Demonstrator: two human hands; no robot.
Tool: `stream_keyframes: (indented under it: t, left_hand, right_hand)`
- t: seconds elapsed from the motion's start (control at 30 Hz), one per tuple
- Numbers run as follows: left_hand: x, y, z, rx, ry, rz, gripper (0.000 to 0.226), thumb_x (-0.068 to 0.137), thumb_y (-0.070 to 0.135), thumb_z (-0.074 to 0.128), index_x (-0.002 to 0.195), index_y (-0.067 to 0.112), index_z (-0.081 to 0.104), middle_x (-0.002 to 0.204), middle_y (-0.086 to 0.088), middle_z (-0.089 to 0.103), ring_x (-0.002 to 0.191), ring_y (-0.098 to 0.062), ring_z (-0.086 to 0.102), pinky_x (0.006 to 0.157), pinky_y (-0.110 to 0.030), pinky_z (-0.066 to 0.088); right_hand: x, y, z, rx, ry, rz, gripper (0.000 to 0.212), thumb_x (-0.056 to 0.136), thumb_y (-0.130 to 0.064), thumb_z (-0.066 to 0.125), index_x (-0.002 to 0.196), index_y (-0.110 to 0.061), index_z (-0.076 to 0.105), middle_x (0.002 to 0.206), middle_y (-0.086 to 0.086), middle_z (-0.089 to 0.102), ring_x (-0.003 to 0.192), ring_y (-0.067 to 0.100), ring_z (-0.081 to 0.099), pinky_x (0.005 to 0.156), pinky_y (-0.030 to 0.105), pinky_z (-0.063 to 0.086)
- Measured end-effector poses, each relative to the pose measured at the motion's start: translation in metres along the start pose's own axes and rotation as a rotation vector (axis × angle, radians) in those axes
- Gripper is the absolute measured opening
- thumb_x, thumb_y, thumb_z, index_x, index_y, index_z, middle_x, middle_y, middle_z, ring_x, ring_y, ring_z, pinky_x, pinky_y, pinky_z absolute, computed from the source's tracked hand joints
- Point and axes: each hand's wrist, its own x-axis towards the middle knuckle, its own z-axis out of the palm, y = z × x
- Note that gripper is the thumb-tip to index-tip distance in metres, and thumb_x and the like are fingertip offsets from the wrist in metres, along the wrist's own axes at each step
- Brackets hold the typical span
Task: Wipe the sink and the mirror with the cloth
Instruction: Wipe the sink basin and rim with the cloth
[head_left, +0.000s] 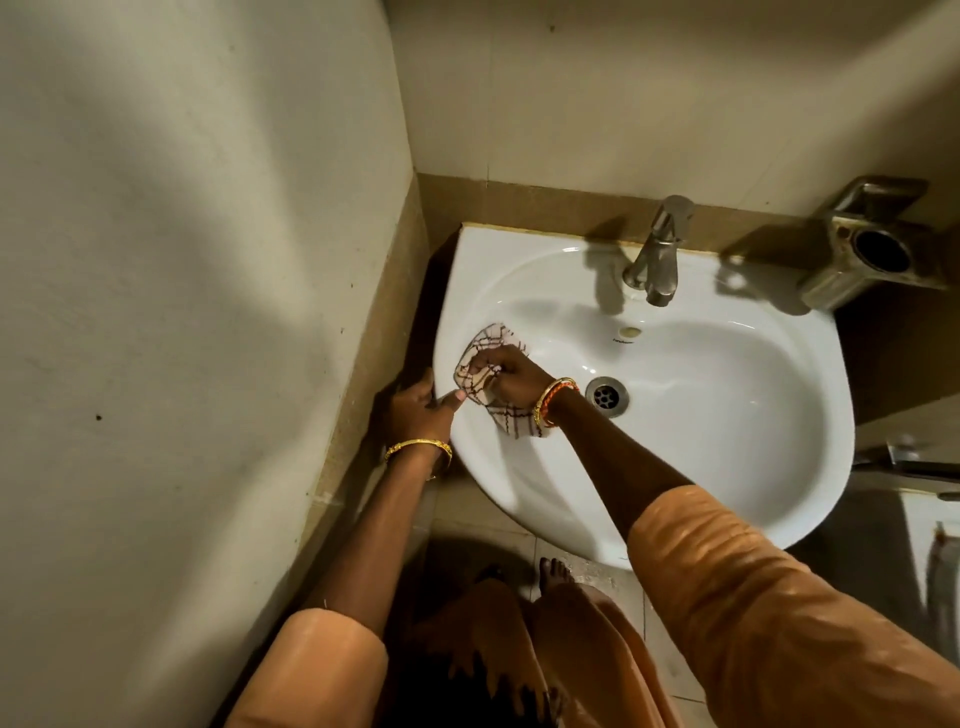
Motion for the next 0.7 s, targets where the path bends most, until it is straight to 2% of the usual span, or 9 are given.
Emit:
stream_keyframes:
  t: [0.03,0.1,0.2,0.27,0.37,0.43,0.5,0.6,0.7]
  left_hand:
    - [0.0,-0.001,0.0,-0.021,0.001,-0.001,0.045,0.08,0.001,0.068,0.124,-0.001,0.057,0.118,-0.024,0.064,0.096,-0.019,0.061,0.09,-0.034,0.05]
    - [-0.002,-0.003,0.0,-0.035,-0.001,-0.015,0.046,0.083,0.006,0.066,0.127,0.004,0.055,0.119,-0.021,0.065,0.101,-0.024,0.064,0.093,-0.041,0.052]
    - [-0.001,-0.006,0.0,-0.06,-0.001,-0.057,0.047,0.085,0.008,0.063,0.131,0.008,0.052,0.121,-0.016,0.064,0.106,-0.03,0.063,0.094,-0.048,0.05]
    - [0.003,-0.008,0.001,-0.064,0.005,-0.064,0.048,0.084,0.007,0.063,0.131,0.008,0.052,0.123,-0.016,0.063,0.108,-0.031,0.063,0.097,-0.049,0.049]
    - [0.004,-0.008,0.005,0.024,0.031,-0.038,0.044,0.084,0.009,0.063,0.127,0.008,0.056,0.122,-0.015,0.064,0.109,-0.03,0.063,0.099,-0.041,0.048]
    - [0.0,-0.007,0.009,0.124,0.086,-0.008,0.042,0.085,0.013,0.062,0.126,0.01,0.058,0.12,-0.012,0.066,0.108,-0.03,0.063,0.097,-0.036,0.048]
    - [-0.006,-0.008,0.015,0.213,0.152,0.015,0.041,0.086,0.018,0.06,0.126,0.014,0.058,0.12,-0.01,0.066,0.109,-0.031,0.062,0.094,-0.035,0.048]
    - [-0.012,-0.015,0.021,0.229,0.248,0.033,0.039,0.087,0.024,0.06,0.125,0.013,0.059,0.121,-0.012,0.065,0.11,-0.032,0.061,0.091,-0.035,0.048]
    - [-0.02,-0.02,0.026,0.126,0.302,0.038,0.041,0.087,0.026,0.06,0.125,0.009,0.059,0.121,-0.016,0.065,0.111,-0.033,0.06,0.092,-0.034,0.046]
  right_hand:
    - [-0.009,-0.003,0.001,0.025,-0.041,0.003,0.036,0.06,-0.013,0.049,0.09,-0.004,0.066,0.082,0.007,0.06,0.075,0.013,0.057,0.072,0.019,0.047]
    - [-0.026,0.001,0.004,0.097,-0.1,0.052,0.013,0.081,-0.015,0.053,0.079,-0.008,0.063,0.07,0.004,0.056,0.064,0.013,0.051,0.065,0.021,0.042]
    - [-0.044,0.021,0.008,0.023,-0.144,0.171,0.031,0.09,-0.045,0.049,0.07,-0.024,0.06,0.077,0.0,0.059,0.072,0.016,0.052,0.074,0.031,0.043]
    - [-0.063,0.041,0.007,-0.163,-0.144,0.16,0.025,0.085,-0.051,0.054,0.072,-0.031,0.062,0.085,-0.006,0.06,0.088,0.019,0.056,0.086,0.033,0.043]
    - [-0.096,0.077,-0.004,-0.39,-0.033,0.231,0.016,0.08,-0.052,0.058,0.086,-0.038,0.061,0.105,0.0,0.062,0.103,0.024,0.058,0.094,0.035,0.045]
    - [-0.115,0.098,-0.017,-0.501,0.03,0.332,0.044,0.071,-0.061,0.056,0.11,-0.041,0.053,0.131,0.006,0.05,0.122,0.033,0.048,0.103,0.048,0.038]
    - [-0.131,0.114,-0.035,-0.621,0.041,0.418,0.063,0.079,-0.06,0.051,0.136,-0.039,0.034,0.148,0.008,0.031,0.133,0.038,0.033,0.108,0.057,0.028]
    - [-0.142,0.128,-0.067,-0.795,0.156,0.503,0.055,0.088,-0.056,0.042,0.14,-0.043,0.031,0.153,0.006,0.027,0.136,0.039,0.026,0.11,0.058,0.021]
    - [-0.145,0.13,-0.074,-0.849,0.22,0.597,0.053,0.089,-0.046,0.046,0.14,-0.039,0.036,0.152,0.005,0.029,0.137,0.04,0.022,0.109,0.065,0.018]
